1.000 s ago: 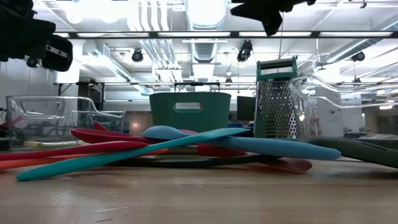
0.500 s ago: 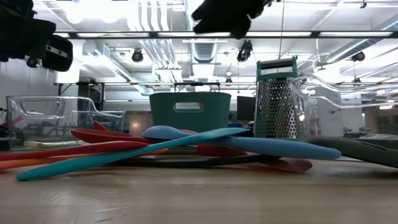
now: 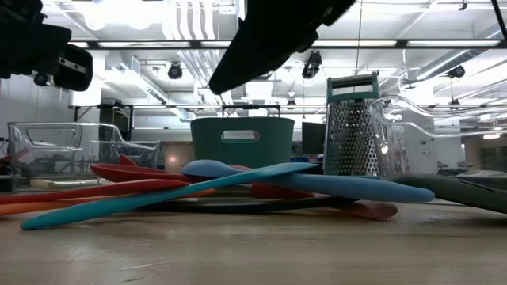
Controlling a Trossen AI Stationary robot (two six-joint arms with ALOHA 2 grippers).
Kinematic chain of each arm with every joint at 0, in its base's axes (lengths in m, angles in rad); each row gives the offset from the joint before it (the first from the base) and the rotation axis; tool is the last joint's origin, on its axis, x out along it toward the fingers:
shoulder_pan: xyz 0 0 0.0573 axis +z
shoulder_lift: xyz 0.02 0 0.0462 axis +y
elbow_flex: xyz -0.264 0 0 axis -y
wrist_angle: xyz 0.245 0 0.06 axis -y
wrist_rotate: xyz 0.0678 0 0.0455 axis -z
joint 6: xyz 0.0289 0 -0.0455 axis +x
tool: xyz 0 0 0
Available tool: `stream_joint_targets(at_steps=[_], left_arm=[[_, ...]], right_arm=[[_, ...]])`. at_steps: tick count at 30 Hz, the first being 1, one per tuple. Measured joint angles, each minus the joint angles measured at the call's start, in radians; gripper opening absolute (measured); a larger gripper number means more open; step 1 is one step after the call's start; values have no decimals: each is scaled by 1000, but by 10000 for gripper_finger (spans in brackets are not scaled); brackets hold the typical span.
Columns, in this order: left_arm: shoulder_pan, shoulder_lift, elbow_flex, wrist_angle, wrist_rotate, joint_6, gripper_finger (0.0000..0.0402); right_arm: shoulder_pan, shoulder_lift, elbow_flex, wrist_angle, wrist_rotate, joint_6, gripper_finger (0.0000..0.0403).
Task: Pick & Place Kitchen Items
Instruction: Put the red spatula into the bottom transparent bin
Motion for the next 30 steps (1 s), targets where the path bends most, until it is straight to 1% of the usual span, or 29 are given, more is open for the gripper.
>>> stream_joint_targets(at_steps=[4, 8, 15, 21, 26, 30], left_arm=[[0, 0, 0, 0, 0, 0, 16], [0, 0, 0, 1, 0, 0, 15], [0, 0, 0, 3, 0, 0, 16], [0, 0, 0, 6, 0, 0, 14], [0, 0, -1, 8, 0, 0, 16], [0, 0, -1, 10, 0, 0, 15]], right_arm=[[21, 65, 42, -32, 0, -12, 158], [36, 112, 69, -25, 1, -7, 168], [40, 164, 94, 81, 28, 4, 185], [42, 219, 109, 111, 51, 3, 197], [42, 246, 111, 174, 52, 1, 207], [43, 263, 115, 174, 52, 8, 213]])
